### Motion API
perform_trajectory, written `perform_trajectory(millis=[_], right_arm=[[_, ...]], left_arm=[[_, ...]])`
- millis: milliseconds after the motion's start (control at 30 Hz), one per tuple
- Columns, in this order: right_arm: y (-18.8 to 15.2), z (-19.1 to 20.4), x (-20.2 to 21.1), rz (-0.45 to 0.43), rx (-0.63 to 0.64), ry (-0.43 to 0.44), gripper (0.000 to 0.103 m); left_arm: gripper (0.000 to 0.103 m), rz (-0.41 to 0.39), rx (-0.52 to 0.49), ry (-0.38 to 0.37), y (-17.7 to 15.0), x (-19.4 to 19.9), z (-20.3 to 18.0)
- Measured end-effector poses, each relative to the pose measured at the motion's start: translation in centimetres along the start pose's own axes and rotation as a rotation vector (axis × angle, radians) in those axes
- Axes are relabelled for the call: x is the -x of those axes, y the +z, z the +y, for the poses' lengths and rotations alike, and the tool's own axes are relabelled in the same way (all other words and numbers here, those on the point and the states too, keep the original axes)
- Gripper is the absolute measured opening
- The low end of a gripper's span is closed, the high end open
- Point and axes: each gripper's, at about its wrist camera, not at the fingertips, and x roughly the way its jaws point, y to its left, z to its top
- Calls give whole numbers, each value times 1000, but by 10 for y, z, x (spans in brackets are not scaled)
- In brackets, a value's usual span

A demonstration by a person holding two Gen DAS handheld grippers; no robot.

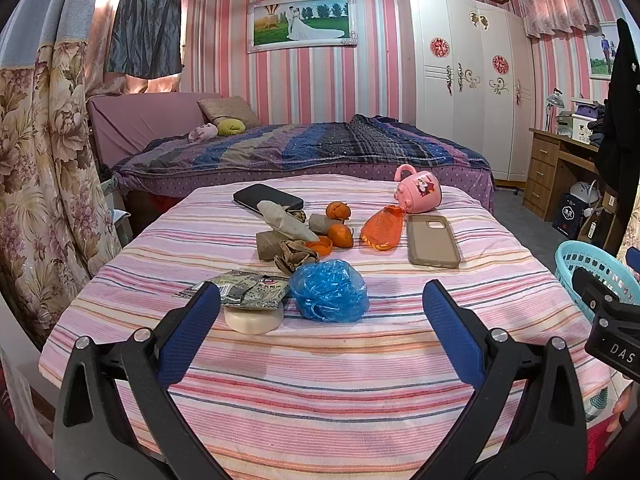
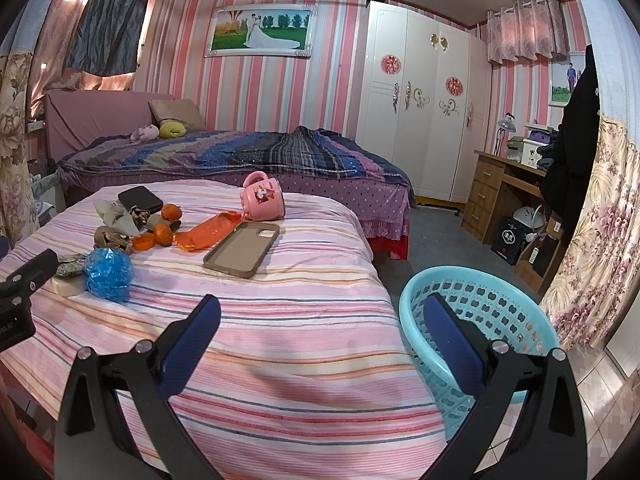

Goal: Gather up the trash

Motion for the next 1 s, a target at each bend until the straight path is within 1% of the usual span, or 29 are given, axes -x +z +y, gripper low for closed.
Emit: perform_trajectory(millis=[1000], right_arm=[[-2, 0, -3, 9, 3, -1, 99]], left_arm=[[98, 2, -1, 0, -2, 0, 1]])
